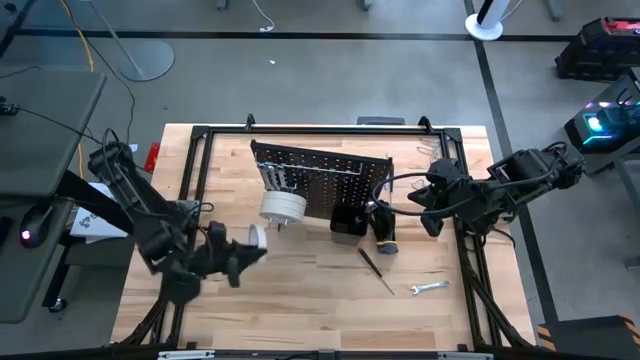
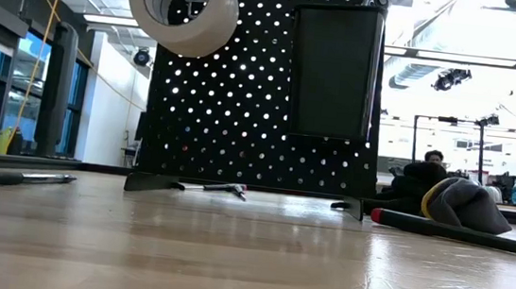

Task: Hang tools onto peg board
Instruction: Hang the masking tape onto the pegboard

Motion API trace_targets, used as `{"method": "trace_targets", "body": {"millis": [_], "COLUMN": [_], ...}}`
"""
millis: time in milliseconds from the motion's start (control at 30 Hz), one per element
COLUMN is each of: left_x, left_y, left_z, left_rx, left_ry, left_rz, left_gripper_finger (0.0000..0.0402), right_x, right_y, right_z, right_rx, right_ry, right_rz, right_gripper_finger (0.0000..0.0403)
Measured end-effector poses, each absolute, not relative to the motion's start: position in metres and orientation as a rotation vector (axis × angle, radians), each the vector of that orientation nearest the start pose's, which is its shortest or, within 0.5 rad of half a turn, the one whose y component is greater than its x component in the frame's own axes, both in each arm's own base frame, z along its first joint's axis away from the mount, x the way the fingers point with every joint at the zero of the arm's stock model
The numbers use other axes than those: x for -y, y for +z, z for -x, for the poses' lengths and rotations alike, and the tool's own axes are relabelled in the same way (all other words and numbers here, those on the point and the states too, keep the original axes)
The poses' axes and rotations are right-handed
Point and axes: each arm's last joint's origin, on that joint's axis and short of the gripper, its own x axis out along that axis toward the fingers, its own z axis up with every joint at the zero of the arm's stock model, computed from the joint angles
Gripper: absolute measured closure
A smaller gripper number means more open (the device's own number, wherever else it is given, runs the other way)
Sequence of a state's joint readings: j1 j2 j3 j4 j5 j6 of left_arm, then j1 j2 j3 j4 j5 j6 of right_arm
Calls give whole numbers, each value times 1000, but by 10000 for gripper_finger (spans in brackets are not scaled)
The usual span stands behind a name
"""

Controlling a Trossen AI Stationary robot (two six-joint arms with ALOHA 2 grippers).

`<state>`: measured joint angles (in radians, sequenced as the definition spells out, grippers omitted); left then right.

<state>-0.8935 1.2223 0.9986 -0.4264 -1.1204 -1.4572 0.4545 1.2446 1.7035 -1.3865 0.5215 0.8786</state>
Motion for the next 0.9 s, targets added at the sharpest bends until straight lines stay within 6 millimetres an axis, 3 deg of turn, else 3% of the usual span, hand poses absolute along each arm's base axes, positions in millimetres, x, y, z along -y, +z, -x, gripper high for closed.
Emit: {"method": "trace_targets", "body": {"millis": [133,400,900], "left_x": [179,187,175], "left_y": [300,323,311], "left_z": [-191,-215,-224], "left_rx": [-103,-153,-265], "left_ry": [443,454,516], "left_rz": [880,692,558], "left_gripper_finger": [373,373,368], "right_x": [-68,-68,-68], "right_y": [442,442,443], "right_z": [-172,-172,-173], "right_rx": [-712,-709,-695], "right_ry": [-407,-415,-413], "right_rz": [-405,-423,-442], "right_gripper_finger": [403,403,403]}}
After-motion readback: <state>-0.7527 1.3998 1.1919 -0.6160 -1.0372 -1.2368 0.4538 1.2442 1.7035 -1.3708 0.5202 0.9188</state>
